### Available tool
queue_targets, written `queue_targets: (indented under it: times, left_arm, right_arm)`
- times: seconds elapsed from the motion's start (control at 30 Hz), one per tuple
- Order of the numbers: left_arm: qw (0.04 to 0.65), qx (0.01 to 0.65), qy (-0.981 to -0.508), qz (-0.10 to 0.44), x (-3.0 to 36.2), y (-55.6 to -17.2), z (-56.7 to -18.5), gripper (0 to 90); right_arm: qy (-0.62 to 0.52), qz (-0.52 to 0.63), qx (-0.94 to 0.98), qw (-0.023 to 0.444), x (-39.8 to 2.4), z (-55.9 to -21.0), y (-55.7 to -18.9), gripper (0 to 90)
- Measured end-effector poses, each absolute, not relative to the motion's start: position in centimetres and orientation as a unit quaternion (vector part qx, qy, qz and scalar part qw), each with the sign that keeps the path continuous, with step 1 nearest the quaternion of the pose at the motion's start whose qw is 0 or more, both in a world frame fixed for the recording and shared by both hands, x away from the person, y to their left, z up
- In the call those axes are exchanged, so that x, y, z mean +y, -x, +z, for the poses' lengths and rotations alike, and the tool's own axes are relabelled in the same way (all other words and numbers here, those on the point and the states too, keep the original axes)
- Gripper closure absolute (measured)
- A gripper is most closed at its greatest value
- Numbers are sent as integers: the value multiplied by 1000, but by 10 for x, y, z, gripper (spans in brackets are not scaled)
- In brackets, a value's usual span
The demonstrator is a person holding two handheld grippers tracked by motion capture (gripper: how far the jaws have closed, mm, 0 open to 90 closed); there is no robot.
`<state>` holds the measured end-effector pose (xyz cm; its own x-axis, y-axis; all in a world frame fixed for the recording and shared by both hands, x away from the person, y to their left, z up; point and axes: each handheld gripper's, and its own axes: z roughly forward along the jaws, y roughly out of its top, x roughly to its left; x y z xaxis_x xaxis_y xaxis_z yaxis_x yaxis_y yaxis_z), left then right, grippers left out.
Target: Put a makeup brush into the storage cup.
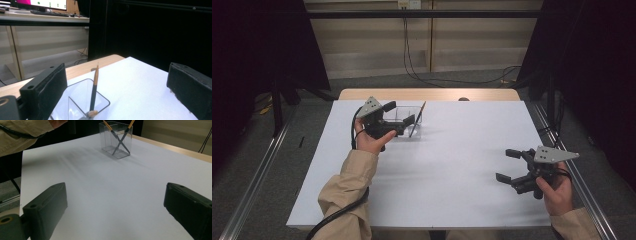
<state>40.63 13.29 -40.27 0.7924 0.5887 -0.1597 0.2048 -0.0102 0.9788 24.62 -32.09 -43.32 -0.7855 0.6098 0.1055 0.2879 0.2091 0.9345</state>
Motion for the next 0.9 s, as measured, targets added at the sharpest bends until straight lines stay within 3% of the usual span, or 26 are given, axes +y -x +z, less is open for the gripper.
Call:
queue_targets:
  times: [0.9]
  left_arm:
    - [642, 262, -706, 142, 155, -379, -408, 0]
  right_arm:
    - [-291, 556, 765, 145, -319, -434, -247, 43]
